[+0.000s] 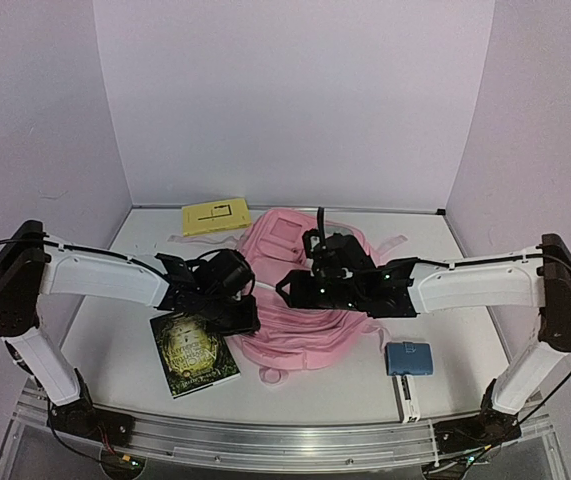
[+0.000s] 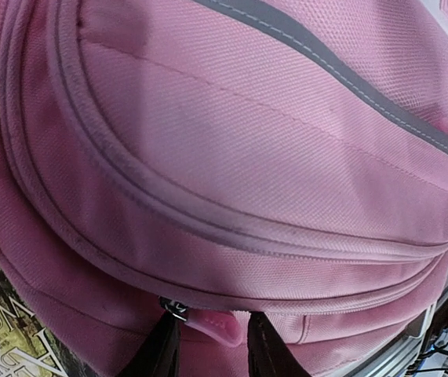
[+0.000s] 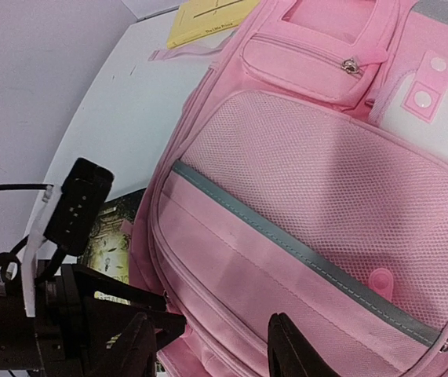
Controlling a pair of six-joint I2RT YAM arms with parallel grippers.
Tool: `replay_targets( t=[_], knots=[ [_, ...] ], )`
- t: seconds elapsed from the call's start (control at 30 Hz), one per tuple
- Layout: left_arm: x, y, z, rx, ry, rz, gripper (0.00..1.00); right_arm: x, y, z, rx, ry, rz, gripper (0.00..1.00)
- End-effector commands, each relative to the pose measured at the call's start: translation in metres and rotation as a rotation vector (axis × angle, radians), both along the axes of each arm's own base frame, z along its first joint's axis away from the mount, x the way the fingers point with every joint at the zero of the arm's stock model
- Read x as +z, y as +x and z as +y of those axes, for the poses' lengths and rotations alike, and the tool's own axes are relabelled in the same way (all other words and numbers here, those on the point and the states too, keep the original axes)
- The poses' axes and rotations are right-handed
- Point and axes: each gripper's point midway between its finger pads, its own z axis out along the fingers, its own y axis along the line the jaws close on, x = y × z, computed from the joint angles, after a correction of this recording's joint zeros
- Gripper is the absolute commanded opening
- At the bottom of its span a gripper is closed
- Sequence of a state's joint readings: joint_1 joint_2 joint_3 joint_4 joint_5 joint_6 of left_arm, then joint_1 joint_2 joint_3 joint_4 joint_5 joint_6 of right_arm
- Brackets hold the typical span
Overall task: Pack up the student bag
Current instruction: Unzip the student bag at the center of the board.
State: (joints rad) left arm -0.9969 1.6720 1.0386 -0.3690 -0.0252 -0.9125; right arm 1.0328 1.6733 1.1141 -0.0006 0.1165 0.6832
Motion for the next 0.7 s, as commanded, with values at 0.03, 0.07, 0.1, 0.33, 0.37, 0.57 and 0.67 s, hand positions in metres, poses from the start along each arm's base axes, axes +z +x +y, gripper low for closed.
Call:
replay_targets(
  t=[0.03, 0.07, 0.1, 0.33, 0.37, 0.57, 0.67],
  knots=[
    [-0.004, -0.003, -0.008, 0.015, 0.016, 0.039, 0.29, 0.023, 0.001, 0.000, 0.026, 0.002, -0.081, 0.45],
    [-0.006, -0.004, -0.008, 0.019, 0.020, 0.045, 0.29, 0.022, -0.001, 0.001, 0.043, -0.008, -0.091, 0.46],
    [-0.009, -0.004, -0.007, 0.025, 0.027, 0.052, 0.28, 0.021, -0.002, 0.002, 0.061, -0.023, -0.105, 0.46],
    [-0.018, -0.009, -0.005, 0.061, 0.013, 0.092, 0.21, 0.010, -0.001, -0.003, 0.105, -0.123, -0.171, 0.52],
    [-0.017, -0.009, -0.005, 0.067, 0.001, 0.090, 0.19, 0.009, -0.001, -0.003, 0.105, -0.128, -0.171, 0.52],
    [-0.018, -0.013, 0.002, 0.100, -0.006, 0.109, 0.12, 0.001, -0.001, 0.003, 0.120, -0.127, -0.155, 0.52],
    [-0.018, -0.015, 0.006, 0.117, -0.011, 0.118, 0.09, -0.002, -0.003, 0.004, 0.146, -0.135, -0.163, 0.53]
  ],
)
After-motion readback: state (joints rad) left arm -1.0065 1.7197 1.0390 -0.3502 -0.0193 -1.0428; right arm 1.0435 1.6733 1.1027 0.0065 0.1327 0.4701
